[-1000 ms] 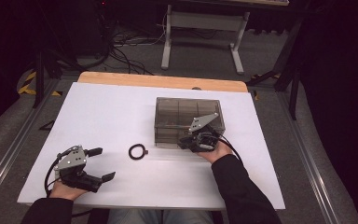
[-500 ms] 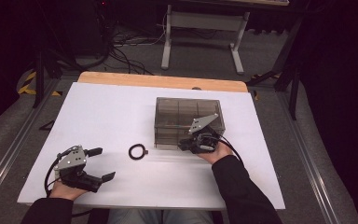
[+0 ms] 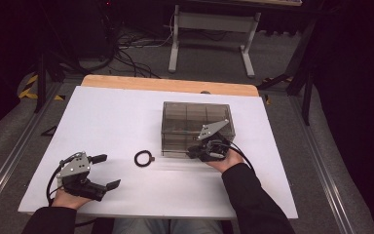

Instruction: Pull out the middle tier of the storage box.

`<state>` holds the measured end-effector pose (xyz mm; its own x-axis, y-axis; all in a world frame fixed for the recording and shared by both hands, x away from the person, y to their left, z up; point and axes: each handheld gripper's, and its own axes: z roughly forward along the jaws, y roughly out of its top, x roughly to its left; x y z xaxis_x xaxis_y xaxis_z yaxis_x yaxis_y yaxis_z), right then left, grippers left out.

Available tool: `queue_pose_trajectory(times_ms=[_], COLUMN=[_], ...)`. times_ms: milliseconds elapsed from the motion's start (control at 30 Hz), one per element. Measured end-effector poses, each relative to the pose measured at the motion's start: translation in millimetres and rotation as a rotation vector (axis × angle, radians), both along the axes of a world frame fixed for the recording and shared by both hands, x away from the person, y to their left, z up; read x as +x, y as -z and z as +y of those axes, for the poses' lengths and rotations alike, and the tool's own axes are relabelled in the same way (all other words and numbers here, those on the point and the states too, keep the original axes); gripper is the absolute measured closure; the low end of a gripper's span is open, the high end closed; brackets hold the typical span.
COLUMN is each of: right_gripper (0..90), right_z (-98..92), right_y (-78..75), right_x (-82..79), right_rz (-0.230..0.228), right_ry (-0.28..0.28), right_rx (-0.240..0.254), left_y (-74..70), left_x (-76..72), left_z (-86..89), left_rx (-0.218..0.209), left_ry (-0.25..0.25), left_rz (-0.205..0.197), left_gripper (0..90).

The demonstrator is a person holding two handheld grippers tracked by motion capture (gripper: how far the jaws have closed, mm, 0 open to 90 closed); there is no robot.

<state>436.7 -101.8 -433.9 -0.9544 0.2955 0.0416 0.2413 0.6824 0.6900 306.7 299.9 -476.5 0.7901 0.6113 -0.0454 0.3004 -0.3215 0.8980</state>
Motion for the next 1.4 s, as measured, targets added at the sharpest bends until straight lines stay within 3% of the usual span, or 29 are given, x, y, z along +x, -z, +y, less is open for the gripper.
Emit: queue_pose_trajectory(times_ms=[1400], right_gripper=[76.8], right_z=[-3.2], right_y=[3.3], right_x=[-11.8], right_rz=[0.04], right_ry=[-0.02], right_rx=[-0.01], left_y=[0.1], left_x=[-0.4], left_z=[-0.3], left_rx=[0.001], left_ry=[0.0], left_rz=[-0.002], left_gripper=[2.5])
